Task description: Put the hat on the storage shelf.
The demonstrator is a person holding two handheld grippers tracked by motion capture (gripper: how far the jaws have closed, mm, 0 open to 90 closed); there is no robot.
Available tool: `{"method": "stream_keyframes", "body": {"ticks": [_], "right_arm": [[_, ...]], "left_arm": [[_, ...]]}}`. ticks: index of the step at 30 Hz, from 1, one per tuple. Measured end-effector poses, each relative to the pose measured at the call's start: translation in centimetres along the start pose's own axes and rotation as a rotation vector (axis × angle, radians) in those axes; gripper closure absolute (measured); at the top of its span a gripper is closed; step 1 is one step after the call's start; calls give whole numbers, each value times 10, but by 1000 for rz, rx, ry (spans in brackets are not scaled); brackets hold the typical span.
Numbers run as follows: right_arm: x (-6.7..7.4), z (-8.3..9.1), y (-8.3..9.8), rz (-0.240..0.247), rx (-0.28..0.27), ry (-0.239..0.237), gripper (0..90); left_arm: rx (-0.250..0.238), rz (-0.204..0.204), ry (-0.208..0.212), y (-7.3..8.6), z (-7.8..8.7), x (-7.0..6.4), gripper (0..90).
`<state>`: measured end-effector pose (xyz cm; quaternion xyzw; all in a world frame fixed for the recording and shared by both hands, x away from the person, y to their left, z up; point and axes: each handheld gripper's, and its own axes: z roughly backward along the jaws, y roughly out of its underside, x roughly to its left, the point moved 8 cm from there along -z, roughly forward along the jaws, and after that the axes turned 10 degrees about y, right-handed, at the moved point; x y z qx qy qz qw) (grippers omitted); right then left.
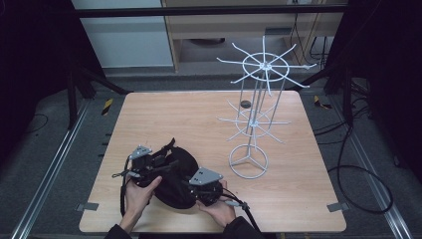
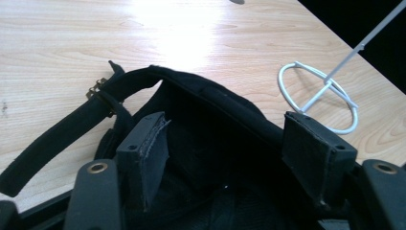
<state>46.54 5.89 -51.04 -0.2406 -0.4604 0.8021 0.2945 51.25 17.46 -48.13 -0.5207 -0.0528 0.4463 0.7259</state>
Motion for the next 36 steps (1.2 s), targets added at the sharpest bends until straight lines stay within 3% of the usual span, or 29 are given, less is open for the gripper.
{"method": "stream_keyframes", "body": {"ticks": [6, 10, 15, 16, 20, 23, 25, 29, 32, 36], "right_arm": [[8, 1, -2, 19, -13, -27, 804], [11, 1, -2, 28, -14, -35, 804], [13, 1, -2, 26, -14, -46, 784], [12, 4, -3, 8, -13, -60, 734], [7, 18, -8, -32, -39, -99, 649], [-2, 32, -10, -42, -61, -95, 630], [-17, 46, -7, -72, -75, -65, 612], [-35, 48, 5, -96, -52, -21, 591], [-36, 42, 12, -97, -23, -11, 557], [-31, 39, 10, -93, -33, -24, 511]], "left_arm": [[37, -15, -1, 5, -9, -4, 274], [57, 25, -2, 8, -16, -1, 280], [52, 54, 18, 8, -18, -2, 494], [47, 56, 25, 7, -17, -4, 539], [36, 56, 49, 5, -12, -7, 622], [22, 53, 64, 2, -8, -11, 668], [0, 34, 77, -4, 0, -17, 694], [-30, -14, 105, -13, 14, -30, 736], [-49, -47, 126, -18, 24, -39, 769], [-83, -85, 160, -26, 37, -50, 798]]}}
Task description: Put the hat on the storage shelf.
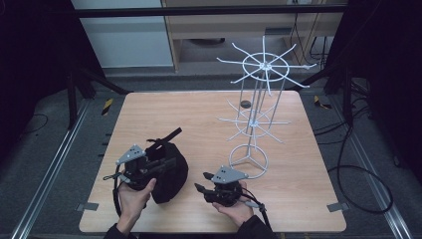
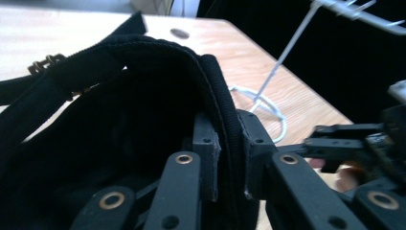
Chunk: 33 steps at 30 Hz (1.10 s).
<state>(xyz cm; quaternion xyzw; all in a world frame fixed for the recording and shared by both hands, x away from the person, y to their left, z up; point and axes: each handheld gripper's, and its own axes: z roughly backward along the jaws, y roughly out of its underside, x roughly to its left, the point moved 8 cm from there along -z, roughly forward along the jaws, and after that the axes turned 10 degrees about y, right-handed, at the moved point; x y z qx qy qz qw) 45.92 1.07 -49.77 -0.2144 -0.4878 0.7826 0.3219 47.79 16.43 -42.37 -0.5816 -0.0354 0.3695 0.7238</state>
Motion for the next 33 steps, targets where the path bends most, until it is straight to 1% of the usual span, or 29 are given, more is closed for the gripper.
{"method": "stream_keyframes", "body": {"ticks": [1, 3, 5, 6, 7, 9, 11, 12, 14, 15, 16, 17, 18, 19, 20, 21, 22, 23, 24, 25, 26, 27, 28, 29, 30, 31, 32, 33], "right_arm": [[2, 0, -2, -5, -8, -10, 501], [4, 0, -5, -10, -22, -18, 476], [6, -1, -10, -15, -44, -23, 449], [6, -1, -12, -18, -56, -22, 435], [6, -1, -13, -22, -61, -21, 425], [5, -1, -16, -27, -81, -20, 402], [5, 1, -19, -38, -95, -22, 396], [4, 1, -19, -43, -101, -20, 392], [2, 1, -21, -58, -109, -28, 388], [2, 1, -21, -58, -109, -28, 388], [2, -1, -22, -81, -117, -47, 403], [2, -1, -22, -81, -117, -47, 403], [2, -3, -21, -89, -108, -64, 508], [2, -3, -20, -90, -101, -70, 574], [2, -3, -20, -90, -101, -70, 574], [3, -3, -20, -90, -92, -70, 677], [3, -1, -19, -80, -88, -66, 848], [3, 1, -20, -80, -90, -60, 874], [3, 1, -20, -80, -90, -60, 874], [2, 4, -22, -77, -94, -53, 887], [0, 9, -27, -56, -107, -29, 894], [0, 9, -27, -56, -107, -29, 894], [0, 14, -34, -39, -121, -16, 895], [0, 14, -34, -39, -121, -16, 895], [2, 17, -40, -15, -124, -8, 896], [4, 17, -43, 1, -120, 0, 896], [5, 17, -44, 17, -115, 8, 896], [5, 17, -44, 17, -115, 8, 896]], "left_arm": [[0, 0, 0, 0, 0, 0, 803], [-18, -7, 37, -5, 3, -7, 807], [-21, -22, 68, -8, 3, -15, 808], [-21, -22, 68, -8, 3, -15, 809], [-17, -49, 77, -9, 2, -22, 809], [-6, -71, 76, -9, 1, -27, 809], [-2, -74, 77, -8, 0, -28, 810], [11, -82, 84, -6, -2, -29, 810], [22, -83, 96, -4, -4, -30, 811], [22, -83, 96, -4, -4, -30, 811], [34, -89, 111, -3, -6, -32, 812], [34, -89, 111, -3, -6, -32, 812], [43, -103, 117, -1, -8, -35, 812], [50, -113, 113, -1, -9, -36, 813], [50, -113, 113, -1, -9, -36, 812], [58, -130, 98, 0, -9, -36, 812], [58, -139, 92, 0, -9, -36, 812], [53, -144, 83, 0, -8, -35, 811], [53, -144, 83, 0, -8, -35, 808], [48, -149, 74, -1, -6, -35, 808], [31, -153, 68, -2, -3, -34, 801], [31, -153, 68, -2, -3, -34, 799], [11, -161, 54, -3, 2, -33, 795], [11, -161, 54, -3, 2, -33, 790], [7, -172, 25, -2, 7, -31, 785], [10, -177, 14, 0, 9, -29, 779], [12, -181, -8, 3, 11, -25, 770], [12, -181, -8, 3, 11, -25, 759]]}}
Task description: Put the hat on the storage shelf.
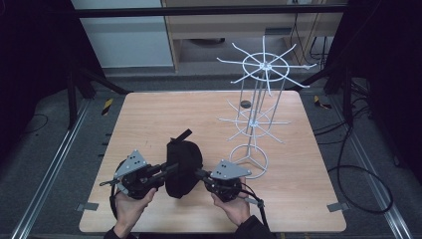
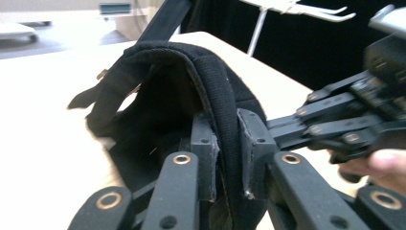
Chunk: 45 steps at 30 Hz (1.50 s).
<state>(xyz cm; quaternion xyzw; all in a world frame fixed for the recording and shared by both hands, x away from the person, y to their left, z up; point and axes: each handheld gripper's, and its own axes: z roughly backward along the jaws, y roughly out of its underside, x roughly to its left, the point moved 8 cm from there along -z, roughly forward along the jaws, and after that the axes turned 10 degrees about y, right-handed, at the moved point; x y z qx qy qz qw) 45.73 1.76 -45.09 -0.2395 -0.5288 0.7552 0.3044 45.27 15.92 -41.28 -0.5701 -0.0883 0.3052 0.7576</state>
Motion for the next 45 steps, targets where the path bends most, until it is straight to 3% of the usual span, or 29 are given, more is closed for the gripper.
{"method": "stream_keyframes", "body": {"ticks": [1, 6, 7, 8, 10, 12, 15, 18, 21, 30, 31, 34, 35, 40, 45], "right_arm": [[7, -3, -1, 27, 27, 1, 897], [19, -14, 1, 62, 78, 1, 896], [25, -22, 0, 70, 98, 1, 894], [29, -26, 0, 72, 104, -2, 892], [31, -29, -1, 78, 105, -2, 886], [38, -39, -3, 89, 90, -10, 790], [38, -40, -6, 79, 55, -7, 700], [35, -36, -7, 74, 46, -2, 666], [22, -27, 1, 59, 59, 16, 629], [-3, -4, 40, 54, 130, 69, 488], [-14, 4, 51, 41, 143, 94, 471], [-22, 11, 57, 21, 150, 106, 461], [-31, 19, 61, 4, 148, 126, 446], [-51, 35, 69, -32, 148, 171, 419], [-72, 53, 80, -60, 156, 220, 408]], "left_arm": [[15, 11, -25, 8, 4, 6, 753], [33, 15, -81, 20, 9, 19, 723], [37, 18, -117, 26, 14, 27, 722], [39, 23, -126, 27, 16, 30, 722], [37, 36, -143, 30, 20, 36, 721], [39, 55, -157, 35, 24, 44, 718], [34, 93, -200, 42, 34, 59, 696], [36, 96, -235, 45, 39, 67, 665], [47, 129, -293, 54, 48, 84, 655], [109, 186, -381, 78, 60, 117, 603], [126, 201, -405, 85, 62, 126, 597], [146, 224, -415, 93, 64, 133, 595], [156, 245, -428, 99, 64, 139, 594], [200, 255, -471, 111, 62, 147, 550], [203, 283, -489, 116, 63, 149, 491]]}}
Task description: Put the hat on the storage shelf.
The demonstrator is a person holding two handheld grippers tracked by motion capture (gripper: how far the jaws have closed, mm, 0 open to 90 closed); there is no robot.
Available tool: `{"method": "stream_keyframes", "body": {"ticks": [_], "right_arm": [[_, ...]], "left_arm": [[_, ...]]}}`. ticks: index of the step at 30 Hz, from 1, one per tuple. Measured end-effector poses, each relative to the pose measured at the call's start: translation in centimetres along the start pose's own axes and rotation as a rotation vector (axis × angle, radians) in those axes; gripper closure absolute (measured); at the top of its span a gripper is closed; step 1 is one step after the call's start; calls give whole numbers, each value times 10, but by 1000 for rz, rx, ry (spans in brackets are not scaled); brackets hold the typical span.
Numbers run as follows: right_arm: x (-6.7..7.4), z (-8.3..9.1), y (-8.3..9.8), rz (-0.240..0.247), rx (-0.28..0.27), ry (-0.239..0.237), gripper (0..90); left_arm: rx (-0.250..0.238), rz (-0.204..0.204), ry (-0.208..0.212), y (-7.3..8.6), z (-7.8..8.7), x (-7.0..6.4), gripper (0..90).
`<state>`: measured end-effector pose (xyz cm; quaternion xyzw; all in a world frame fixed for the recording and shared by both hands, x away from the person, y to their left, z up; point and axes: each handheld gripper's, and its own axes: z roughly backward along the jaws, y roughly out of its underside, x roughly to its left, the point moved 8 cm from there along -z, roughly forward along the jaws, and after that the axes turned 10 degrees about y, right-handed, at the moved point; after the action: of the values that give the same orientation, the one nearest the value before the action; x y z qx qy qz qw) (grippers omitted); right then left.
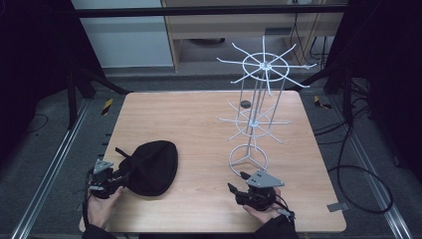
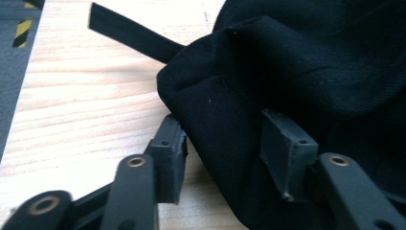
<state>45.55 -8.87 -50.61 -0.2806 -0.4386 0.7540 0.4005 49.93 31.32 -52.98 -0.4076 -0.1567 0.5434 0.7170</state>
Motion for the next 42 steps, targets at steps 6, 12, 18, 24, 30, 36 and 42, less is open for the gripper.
{"method": "stream_keyframes", "body": {"ticks": [6, 12, 18, 24, 30, 36, 42], "right_arm": [[-31, 14, 5, -49, -14, 70, 388], [-54, 23, 11, -93, -18, 120, 385], [-70, 25, 17, -113, -3, 150, 379], [-67, 24, 18, -101, 4, 144, 372], [-70, 26, 17, -108, -4, 147, 372], [-75, 29, 17, -129, -10, 154, 374], [-83, 31, 19, -135, -8, 171, 377]], "left_arm": [[4, 79, -47, 2, 6, 9, 400], [-62, 46, -98, -9, 25, 5, 383], [25, -3, -117, -6, 20, -1, 345], [100, -88, -204, -4, 18, 1, 143], [12, -106, -154, -20, 32, -8, 173], [-84, -132, -86, -43, 55, -23, 211], [-95, -162, 7, -58, 57, -45, 245]]}}
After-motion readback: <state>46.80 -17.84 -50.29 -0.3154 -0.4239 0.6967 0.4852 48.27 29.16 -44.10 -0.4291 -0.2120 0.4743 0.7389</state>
